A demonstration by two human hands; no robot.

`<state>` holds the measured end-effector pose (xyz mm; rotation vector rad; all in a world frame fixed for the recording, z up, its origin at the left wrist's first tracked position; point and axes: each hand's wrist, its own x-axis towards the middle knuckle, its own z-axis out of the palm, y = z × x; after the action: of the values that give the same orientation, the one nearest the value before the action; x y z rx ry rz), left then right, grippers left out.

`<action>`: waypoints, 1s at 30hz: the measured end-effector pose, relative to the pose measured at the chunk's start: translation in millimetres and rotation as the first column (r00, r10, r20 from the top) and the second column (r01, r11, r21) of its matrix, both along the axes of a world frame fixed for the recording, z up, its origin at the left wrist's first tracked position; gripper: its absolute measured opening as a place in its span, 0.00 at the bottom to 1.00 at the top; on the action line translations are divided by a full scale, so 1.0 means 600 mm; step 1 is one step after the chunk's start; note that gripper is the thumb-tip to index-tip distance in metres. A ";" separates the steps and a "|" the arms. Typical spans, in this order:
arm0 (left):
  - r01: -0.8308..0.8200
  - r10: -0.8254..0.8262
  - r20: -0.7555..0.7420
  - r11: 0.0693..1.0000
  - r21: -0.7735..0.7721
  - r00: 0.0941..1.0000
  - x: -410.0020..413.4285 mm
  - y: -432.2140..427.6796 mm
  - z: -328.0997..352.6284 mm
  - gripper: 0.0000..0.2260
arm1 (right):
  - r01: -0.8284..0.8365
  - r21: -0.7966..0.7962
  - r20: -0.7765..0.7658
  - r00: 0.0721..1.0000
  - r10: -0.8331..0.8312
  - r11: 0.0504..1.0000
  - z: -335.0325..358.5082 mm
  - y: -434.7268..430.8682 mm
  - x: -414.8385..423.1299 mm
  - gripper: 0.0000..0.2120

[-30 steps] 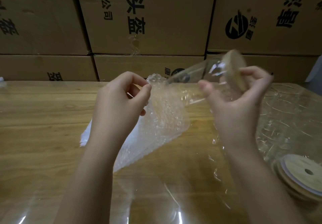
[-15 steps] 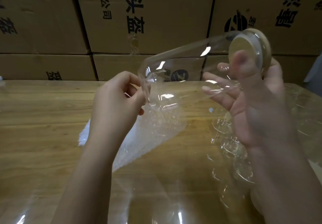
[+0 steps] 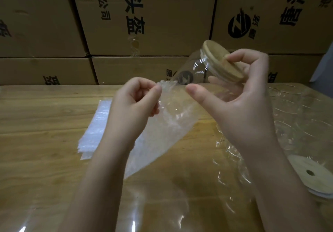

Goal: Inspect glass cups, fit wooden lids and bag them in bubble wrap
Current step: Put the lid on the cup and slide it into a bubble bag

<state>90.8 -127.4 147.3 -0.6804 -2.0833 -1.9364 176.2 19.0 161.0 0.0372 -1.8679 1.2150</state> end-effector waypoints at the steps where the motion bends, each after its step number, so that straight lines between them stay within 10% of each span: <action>1: 0.038 -0.039 0.018 0.999 0.034 0.999 0.003 0.009 -0.003 0.04 | 0.027 0.040 -0.042 0.999 -0.025 0.999 0.003 0.001 0.002 0.29; 10: 0.096 -0.242 0.302 0.899 0.428 0.922 0.002 0.047 -0.016 0.08 | 0.140 0.129 -0.220 0.969 -0.109 0.982 0.017 0.017 0.017 0.27; 18: 0.017 -0.028 0.171 0.998 0.068 0.985 -0.020 0.031 -0.033 0.09 | 0.011 0.207 -0.014 1.000 -0.009 0.978 0.009 0.001 0.016 0.28; 30: 0.005 0.000 0.071 0.997 -0.075 0.997 -0.028 0.011 -0.030 0.06 | 0.001 0.422 0.329 0.932 -0.154 0.907 -0.034 -0.007 -0.031 0.25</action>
<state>74.2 -120.9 129.2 -0.6385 -2.2089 -1.9186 157.7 14.9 140.7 -0.0280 -2.4000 0.7815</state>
